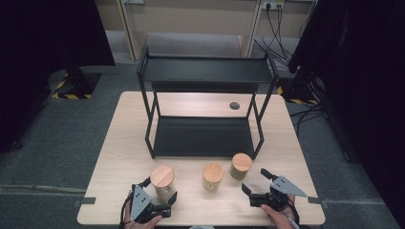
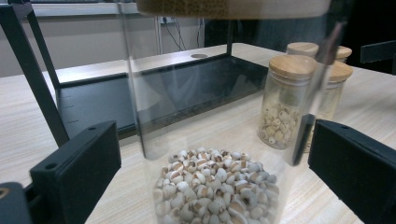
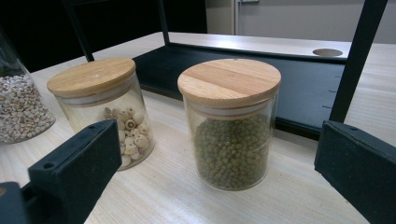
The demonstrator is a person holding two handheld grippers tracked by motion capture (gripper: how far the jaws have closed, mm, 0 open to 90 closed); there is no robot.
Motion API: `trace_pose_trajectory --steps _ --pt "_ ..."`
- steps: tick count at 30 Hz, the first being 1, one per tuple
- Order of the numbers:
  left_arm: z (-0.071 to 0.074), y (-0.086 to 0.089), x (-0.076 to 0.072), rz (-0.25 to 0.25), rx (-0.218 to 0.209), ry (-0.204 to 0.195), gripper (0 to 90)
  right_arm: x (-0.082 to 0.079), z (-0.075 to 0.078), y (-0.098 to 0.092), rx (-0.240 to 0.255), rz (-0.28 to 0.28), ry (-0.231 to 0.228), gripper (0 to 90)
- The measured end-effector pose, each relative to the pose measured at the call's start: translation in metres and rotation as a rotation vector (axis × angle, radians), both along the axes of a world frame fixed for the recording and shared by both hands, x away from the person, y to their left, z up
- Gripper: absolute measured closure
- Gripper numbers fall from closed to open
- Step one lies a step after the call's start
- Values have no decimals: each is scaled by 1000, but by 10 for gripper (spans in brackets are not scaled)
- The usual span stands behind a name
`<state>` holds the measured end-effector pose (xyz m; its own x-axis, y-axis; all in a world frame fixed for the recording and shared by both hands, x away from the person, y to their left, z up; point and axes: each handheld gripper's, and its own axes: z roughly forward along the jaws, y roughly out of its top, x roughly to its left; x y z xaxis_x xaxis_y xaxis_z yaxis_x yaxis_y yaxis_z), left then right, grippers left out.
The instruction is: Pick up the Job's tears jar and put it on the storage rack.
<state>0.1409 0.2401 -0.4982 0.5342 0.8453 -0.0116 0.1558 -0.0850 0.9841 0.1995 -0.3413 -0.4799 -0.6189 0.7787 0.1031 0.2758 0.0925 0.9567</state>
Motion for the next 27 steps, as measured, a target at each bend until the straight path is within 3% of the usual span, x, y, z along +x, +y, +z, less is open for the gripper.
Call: trace_pose_trajectory --steps 10,15,24,27 --pt "1 -1 6 -11 -3 3 80 1 0 0 3 0 4 9" --pt "5 1 9 -24 0 9 245 1 0 1 2 0 6 9" --pt "12 2 13 -27 1 36 249 1 -1 1 5 -2 8 9" --pt "15 3 12 -23 8 24 249 1 -1 1 7 -4 9 9"
